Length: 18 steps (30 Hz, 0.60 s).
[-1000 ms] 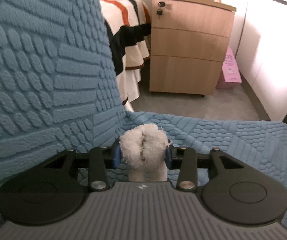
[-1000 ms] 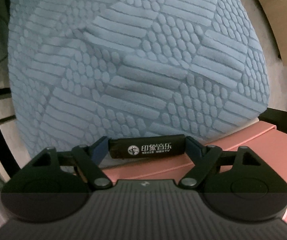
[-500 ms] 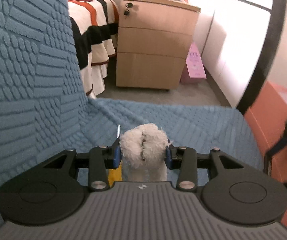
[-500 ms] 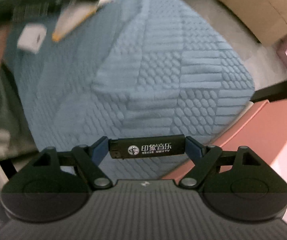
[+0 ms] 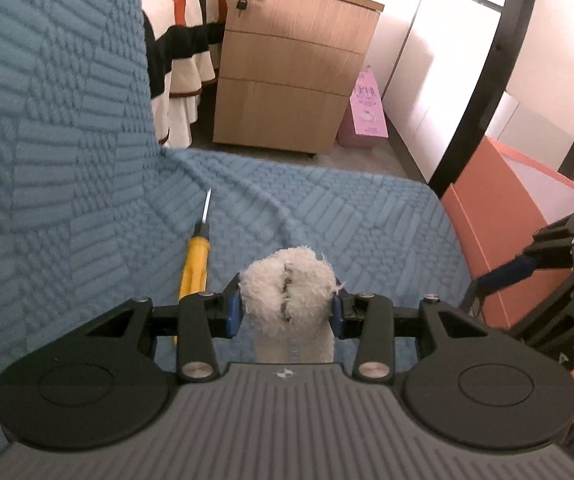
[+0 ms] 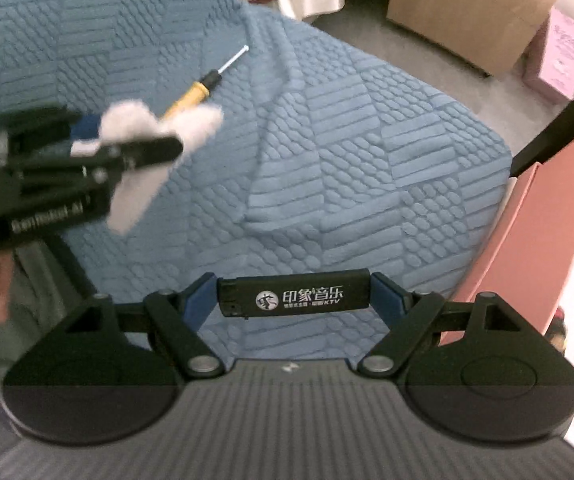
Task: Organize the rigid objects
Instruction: 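Lift the plush toy with the left gripper while the right gripper carries the USB stick toward the box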
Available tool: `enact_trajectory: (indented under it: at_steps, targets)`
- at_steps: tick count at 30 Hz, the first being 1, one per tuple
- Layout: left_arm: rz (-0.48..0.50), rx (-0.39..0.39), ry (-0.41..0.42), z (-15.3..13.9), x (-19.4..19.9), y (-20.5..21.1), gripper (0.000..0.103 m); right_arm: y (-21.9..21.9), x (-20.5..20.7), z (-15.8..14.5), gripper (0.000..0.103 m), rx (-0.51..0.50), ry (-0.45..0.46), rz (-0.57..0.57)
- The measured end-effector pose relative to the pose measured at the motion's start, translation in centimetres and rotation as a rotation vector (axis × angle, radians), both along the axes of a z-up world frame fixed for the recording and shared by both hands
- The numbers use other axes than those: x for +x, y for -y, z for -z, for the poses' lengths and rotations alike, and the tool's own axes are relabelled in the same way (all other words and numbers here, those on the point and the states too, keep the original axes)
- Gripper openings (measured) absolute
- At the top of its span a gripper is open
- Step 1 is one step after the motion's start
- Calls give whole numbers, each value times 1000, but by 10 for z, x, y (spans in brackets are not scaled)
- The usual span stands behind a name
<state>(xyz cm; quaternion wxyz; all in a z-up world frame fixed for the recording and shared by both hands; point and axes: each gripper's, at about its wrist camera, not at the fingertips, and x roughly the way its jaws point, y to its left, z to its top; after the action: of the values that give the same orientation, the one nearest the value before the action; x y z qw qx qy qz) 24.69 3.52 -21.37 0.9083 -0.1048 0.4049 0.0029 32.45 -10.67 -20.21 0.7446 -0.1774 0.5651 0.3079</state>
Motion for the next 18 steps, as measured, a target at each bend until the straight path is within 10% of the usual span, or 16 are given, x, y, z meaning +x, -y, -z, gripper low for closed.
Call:
enact_trajectory:
  at_steps: [18]
  targets:
    - [-28, -39, -58, -1, -40, -8, 46, 28, -70, 7, 84, 241, 121, 399]
